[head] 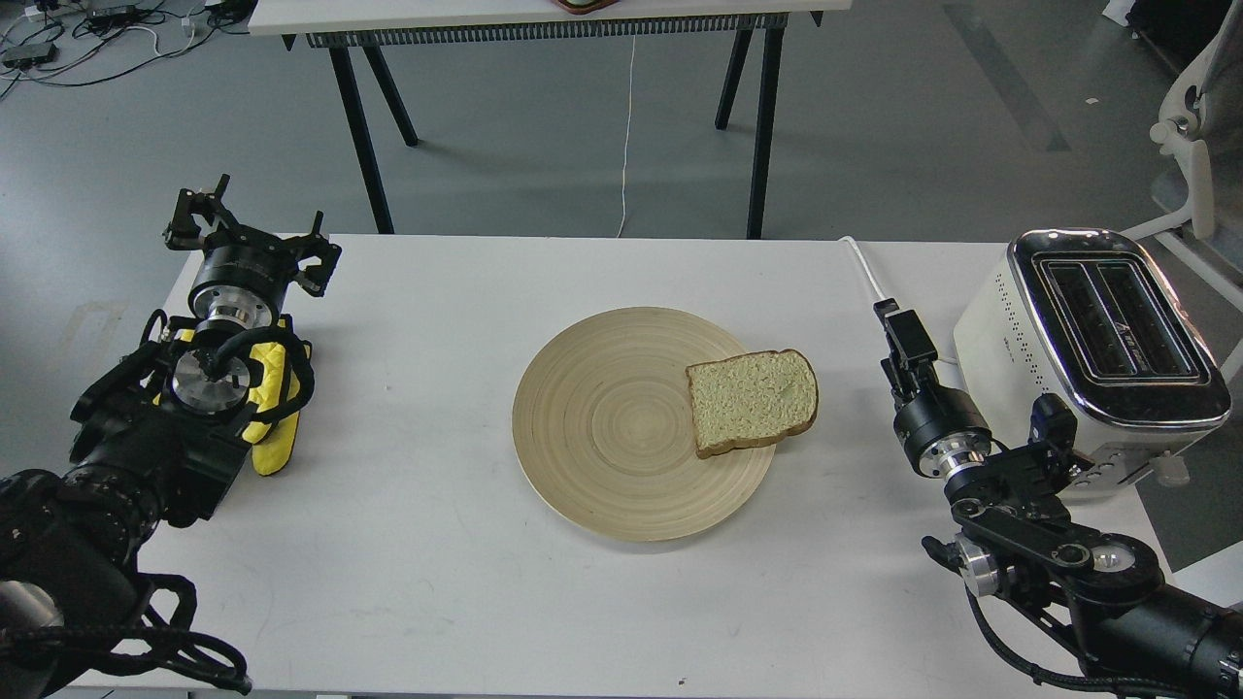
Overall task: Put bread in toaster with right arm
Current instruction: 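Lower the right gripper onto the bread slice on the plate and grasp it, then lift the bread slice with the right gripper up over the toaster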
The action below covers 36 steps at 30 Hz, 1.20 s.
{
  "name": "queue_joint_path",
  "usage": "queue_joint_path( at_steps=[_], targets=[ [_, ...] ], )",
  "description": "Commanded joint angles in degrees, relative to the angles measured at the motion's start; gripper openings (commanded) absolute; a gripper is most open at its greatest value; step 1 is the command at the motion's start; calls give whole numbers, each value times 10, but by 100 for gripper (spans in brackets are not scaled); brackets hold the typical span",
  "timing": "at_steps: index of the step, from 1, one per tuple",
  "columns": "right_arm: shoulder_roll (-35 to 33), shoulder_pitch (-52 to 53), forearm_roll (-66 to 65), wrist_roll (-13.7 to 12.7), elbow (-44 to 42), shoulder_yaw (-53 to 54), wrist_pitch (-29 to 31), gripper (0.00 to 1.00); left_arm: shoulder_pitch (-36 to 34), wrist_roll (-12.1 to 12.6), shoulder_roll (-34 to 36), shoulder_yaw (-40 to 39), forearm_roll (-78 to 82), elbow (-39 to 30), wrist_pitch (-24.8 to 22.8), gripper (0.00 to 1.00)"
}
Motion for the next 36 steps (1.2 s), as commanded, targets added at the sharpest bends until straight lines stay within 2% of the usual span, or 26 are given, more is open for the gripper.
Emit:
queue_joint_path(
  at_steps=[1,6,13,16,28,36],
  targets=[
    [19,1,0,0,-2,-25,-14,95,0,0,0,0,0,0,0,100],
    [49,1,-1,0,-4,-63,-23,91,0,0,0,0,0,0,0,100],
    [62,1,-1,0,-4,-97,-23,79,0,0,0,0,0,0,0,100],
    [62,2,0,0,-4,-107,-23,61,0,0,0,0,0,0,0,100],
    [61,2,1,0,-1,-94,-23,7,0,0,0,0,0,0,0,100],
    [50,3,3,0,5,-54,-23,3,0,0,0,0,0,0,0,100]
  ],
)
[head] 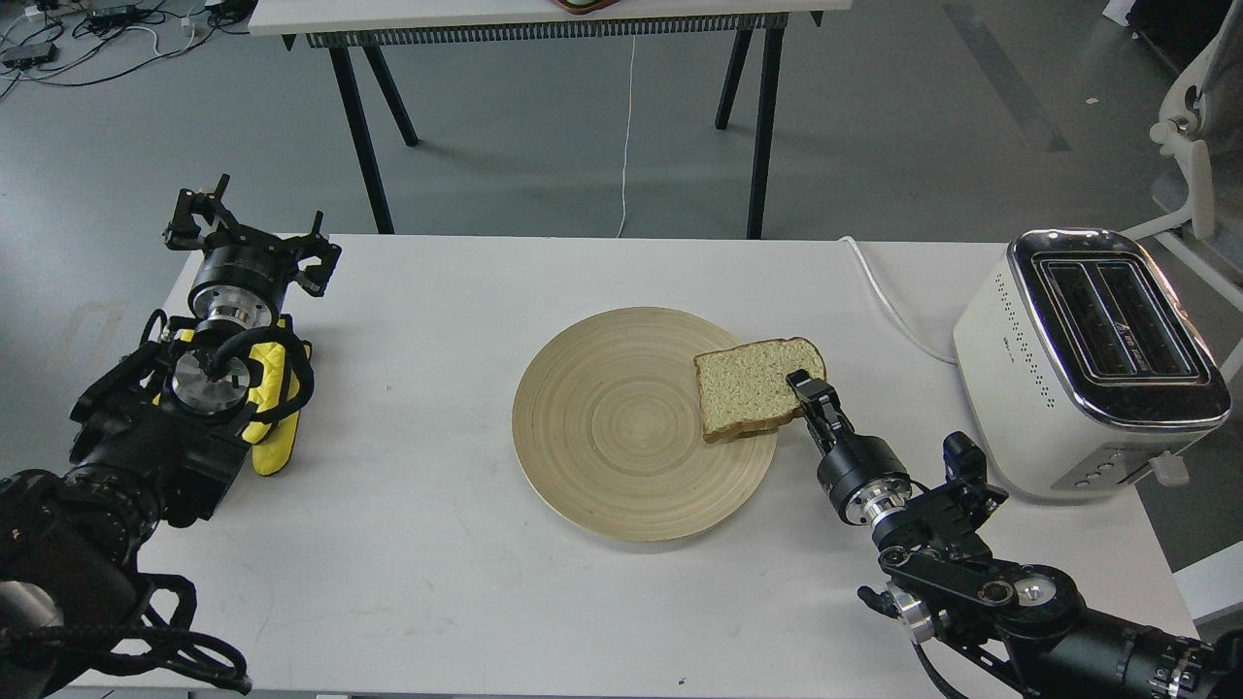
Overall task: Put bread in toaster with right arm
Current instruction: 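Lift the bread slice with the right gripper up over the toaster, then lower the bread slice into the toaster slot and release it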
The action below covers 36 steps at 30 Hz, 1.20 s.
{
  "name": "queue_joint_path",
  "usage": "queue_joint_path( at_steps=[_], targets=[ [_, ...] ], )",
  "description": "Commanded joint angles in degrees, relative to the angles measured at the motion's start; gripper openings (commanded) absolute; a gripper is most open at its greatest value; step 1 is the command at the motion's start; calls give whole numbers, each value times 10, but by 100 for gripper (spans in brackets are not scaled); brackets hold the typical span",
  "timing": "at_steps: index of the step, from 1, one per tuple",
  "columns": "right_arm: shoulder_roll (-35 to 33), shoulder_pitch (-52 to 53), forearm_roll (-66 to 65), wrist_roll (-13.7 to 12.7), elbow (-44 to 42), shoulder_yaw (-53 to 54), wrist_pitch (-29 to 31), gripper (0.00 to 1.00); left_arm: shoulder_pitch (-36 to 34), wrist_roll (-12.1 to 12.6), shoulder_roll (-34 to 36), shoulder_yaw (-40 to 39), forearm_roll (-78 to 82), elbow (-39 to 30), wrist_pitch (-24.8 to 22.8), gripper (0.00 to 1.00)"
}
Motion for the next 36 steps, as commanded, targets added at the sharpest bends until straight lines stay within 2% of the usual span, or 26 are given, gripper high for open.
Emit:
queue_joint_path(
  at_steps=[1,5,11,17,20,23,27,36],
  targets=[
    [-7,4,1,0,4,20,0,2,0,0,0,0,0,0,0,100],
    [-27,8,1,0,29,60,0,1,0,0,0,0,0,0,0,100],
    [-142,14,1,0,145,155,0,1,0,0,0,0,0,0,0,100],
    [-330,13,-2,0,226,195,0,1,0,0,-1,0,0,0,0,100],
    [-421,8,-41,0,231,189,0,1,0,0,-1,0,0,0,0,100],
    [-474,1,-106,0,220,169,0,1,0,0,-1,0,0,0,0,100],
    [-512,-21,-154,0,197,138,0,1,0,0,0,0,0,0,0,100],
    [-508,-29,-183,0,175,69,0,1,0,0,0,0,0,0,0,100]
  ],
)
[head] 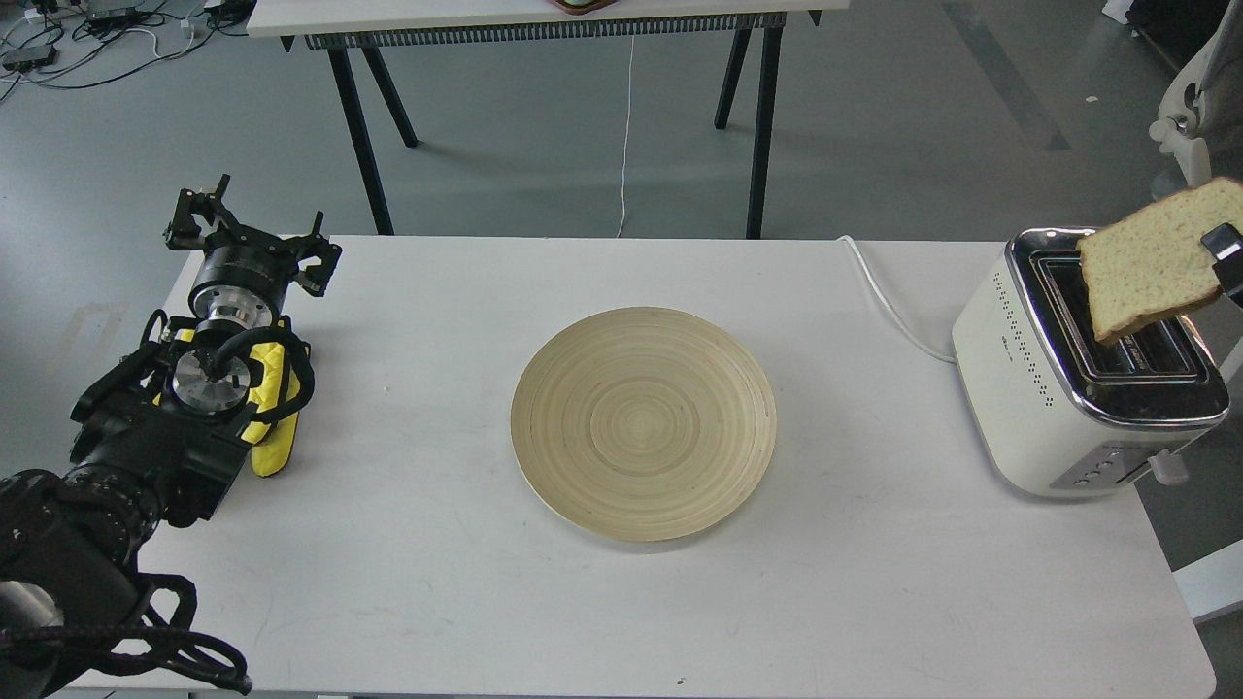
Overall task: Put bread in toaster with right arm
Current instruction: 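Lower the bread slice into the toaster slot and release it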
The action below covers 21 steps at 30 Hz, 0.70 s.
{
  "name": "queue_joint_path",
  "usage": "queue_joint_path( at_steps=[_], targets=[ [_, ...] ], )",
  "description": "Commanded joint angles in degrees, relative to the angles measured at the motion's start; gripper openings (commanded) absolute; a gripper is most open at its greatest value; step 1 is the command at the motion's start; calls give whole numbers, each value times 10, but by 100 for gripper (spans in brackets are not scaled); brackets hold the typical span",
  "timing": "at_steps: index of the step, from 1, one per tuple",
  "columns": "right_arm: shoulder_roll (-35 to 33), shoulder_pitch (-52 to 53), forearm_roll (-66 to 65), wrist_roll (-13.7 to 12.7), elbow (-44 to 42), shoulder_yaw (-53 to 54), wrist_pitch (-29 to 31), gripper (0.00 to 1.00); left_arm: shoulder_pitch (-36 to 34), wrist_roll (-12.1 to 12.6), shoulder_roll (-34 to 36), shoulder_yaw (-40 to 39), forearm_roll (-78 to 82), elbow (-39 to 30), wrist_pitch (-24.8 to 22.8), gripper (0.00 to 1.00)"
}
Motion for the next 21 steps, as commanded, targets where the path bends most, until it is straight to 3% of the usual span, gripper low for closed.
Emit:
queue_joint_path(
  at_steps=[1,9,13,15,18,21],
  targets=[
    [4,0,-2,0,-3,-18,0,1,0,0,0,0,0,0,0,100],
    [4,-1,-2,0,-10,-22,0,5,0,0,0,0,0,0,0,100],
    [11,-3,-2,0,-9,-23,0,30,0,0,0,0,0,0,0,100],
    [20,-2,-1,0,-8,-22,0,72,0,0,0,0,0,0,0,100],
    [35,0,-1,0,-8,-22,0,74,0,0,0,0,0,0,0,100],
    [41,2,-1,0,-6,-22,0,82,0,0,0,0,0,0,0,100]
  ],
)
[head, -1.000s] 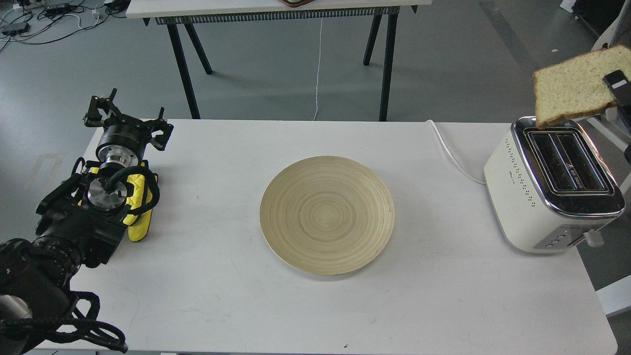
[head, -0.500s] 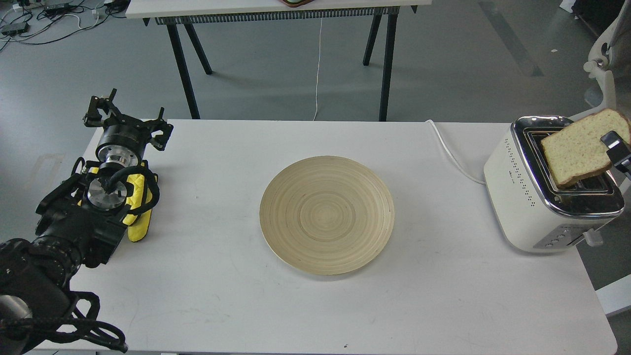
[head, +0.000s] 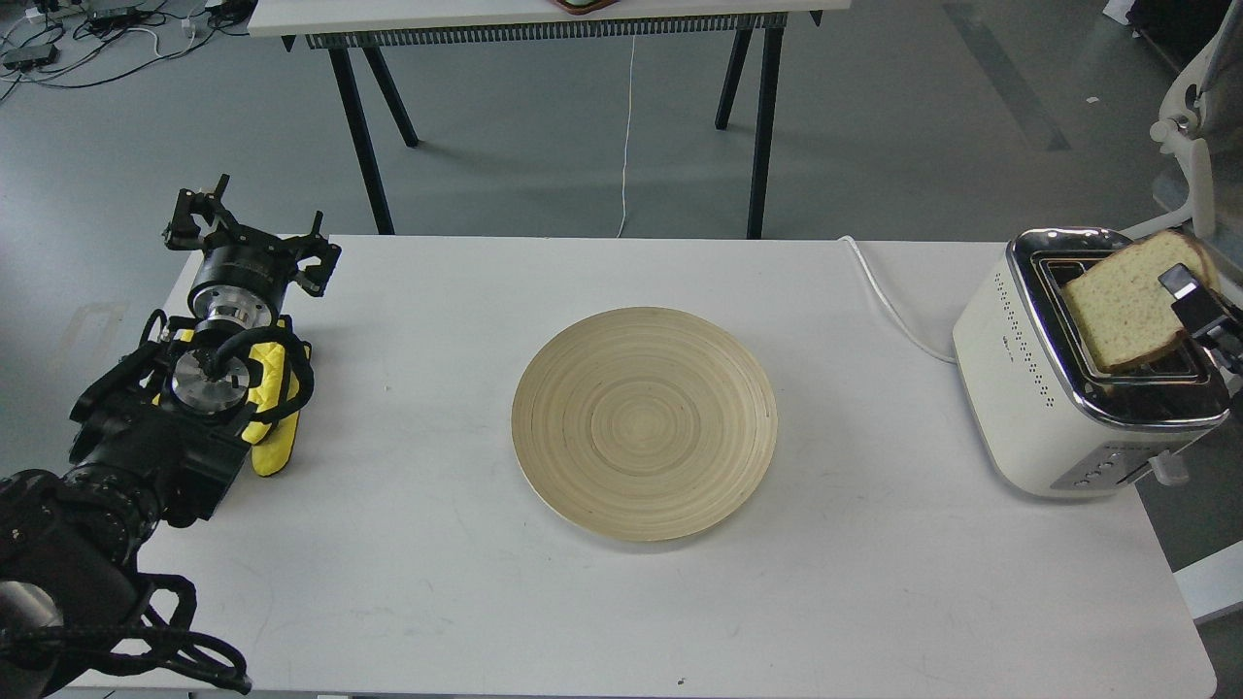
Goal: Put bread in toaster with right arm
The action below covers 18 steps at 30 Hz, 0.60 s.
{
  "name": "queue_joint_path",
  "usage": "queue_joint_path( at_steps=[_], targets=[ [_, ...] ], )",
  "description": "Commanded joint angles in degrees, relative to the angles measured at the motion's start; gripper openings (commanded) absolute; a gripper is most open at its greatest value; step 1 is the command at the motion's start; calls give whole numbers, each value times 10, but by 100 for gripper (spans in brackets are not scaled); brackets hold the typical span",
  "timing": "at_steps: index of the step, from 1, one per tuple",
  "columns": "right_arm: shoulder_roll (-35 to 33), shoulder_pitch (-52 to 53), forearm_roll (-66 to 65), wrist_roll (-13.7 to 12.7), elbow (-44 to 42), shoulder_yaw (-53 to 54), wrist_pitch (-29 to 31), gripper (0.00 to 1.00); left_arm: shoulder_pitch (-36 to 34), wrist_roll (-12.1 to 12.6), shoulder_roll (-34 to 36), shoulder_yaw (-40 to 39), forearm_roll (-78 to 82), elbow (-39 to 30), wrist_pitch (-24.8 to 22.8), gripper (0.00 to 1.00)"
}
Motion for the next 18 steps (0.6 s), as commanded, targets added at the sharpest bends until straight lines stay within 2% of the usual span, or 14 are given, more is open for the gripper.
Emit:
queue_joint_path(
  at_steps=[1,4,10,14,18],
  targets=[
    [7,1,2,0,2,1,0,87,0,0,0,0,0,0,0,100],
    [3,3,5,0,11,8,0,96,0,0,0,0,0,0,0,100],
    [-22,12,20,0,67,50,0,96,0,0,0,0,0,0,0,100],
    [-21,18,88,0,99,110,0,97,0,0,0,0,0,0,0,100],
    [-2,29,210,0,96,178,111,98,0,0,0,0,0,0,0,100]
  ],
)
